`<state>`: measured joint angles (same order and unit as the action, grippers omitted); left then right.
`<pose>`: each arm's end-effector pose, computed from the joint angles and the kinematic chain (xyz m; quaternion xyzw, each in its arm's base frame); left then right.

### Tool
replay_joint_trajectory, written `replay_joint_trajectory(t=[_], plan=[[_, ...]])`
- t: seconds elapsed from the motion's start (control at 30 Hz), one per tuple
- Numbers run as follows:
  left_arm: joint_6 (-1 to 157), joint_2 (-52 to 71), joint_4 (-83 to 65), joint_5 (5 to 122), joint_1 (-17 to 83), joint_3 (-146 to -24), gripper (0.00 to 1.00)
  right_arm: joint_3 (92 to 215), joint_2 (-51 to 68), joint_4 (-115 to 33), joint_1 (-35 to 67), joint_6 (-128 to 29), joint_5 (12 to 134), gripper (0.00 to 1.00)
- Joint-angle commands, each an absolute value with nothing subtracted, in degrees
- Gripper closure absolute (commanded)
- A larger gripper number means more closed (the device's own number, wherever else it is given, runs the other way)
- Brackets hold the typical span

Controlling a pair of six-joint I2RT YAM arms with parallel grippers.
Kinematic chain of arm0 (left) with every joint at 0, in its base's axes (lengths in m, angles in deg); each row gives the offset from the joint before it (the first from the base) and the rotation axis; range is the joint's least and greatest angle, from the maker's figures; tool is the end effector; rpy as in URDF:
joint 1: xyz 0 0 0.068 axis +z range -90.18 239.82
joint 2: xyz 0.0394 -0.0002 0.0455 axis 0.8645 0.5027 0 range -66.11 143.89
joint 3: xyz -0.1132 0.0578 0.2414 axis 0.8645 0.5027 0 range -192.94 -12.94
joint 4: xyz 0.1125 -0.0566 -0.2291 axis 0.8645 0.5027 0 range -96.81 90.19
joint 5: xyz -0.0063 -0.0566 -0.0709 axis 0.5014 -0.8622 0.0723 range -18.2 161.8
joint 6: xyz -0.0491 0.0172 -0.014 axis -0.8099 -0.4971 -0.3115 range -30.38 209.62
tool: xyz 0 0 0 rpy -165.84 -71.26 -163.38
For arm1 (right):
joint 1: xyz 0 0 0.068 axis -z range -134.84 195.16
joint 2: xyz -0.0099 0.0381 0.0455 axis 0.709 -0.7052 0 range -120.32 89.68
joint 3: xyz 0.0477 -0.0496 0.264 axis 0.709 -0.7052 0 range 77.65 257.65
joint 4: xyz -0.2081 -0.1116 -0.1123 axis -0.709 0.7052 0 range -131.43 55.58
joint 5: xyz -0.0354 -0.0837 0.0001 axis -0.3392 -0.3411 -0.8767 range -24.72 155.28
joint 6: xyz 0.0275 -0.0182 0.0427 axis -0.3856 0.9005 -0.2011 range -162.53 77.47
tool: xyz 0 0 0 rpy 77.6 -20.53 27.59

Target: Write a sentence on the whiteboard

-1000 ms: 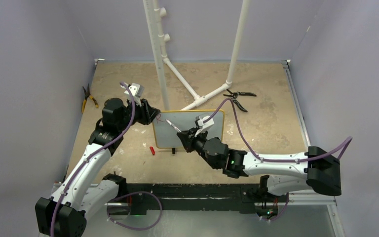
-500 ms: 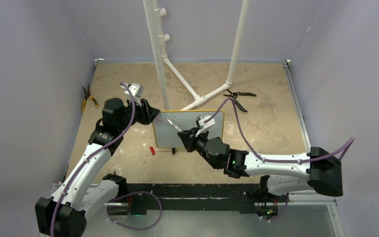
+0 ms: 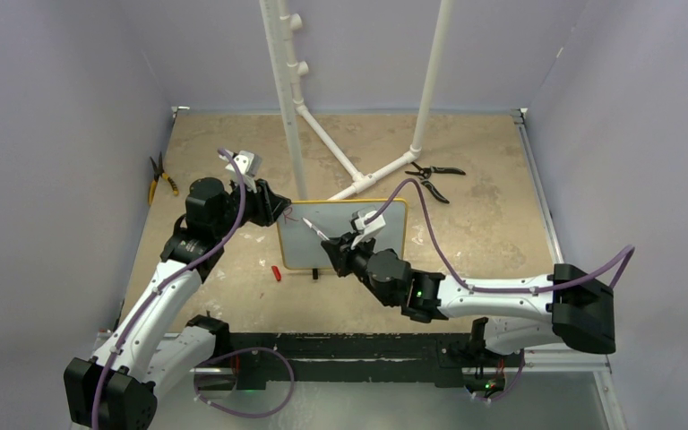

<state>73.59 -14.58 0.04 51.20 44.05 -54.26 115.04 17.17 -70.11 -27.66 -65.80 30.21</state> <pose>0.1988 -0.0691 0.3045 0.1045 0.7914 -0.2985 0.5231 0.1017 0.2595 0.2618 -0.1156 0.7297 0.3222 0.5919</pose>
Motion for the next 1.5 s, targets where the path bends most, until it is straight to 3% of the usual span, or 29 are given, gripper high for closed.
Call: replay_joint_trajectory(t=[0.0,1.47], plan=[[73.4,-14.2,-0.4,50.9,44.1,-53.6,0.71,117.2,17.1,-73.1,-26.9,-65.1,28.7,1.0],[73.4,-14.4,-0.2,50.8,44.1,-53.7,0.71,115.6,14.7,-70.0,-25.5,-68.3,29.9,1.0]])
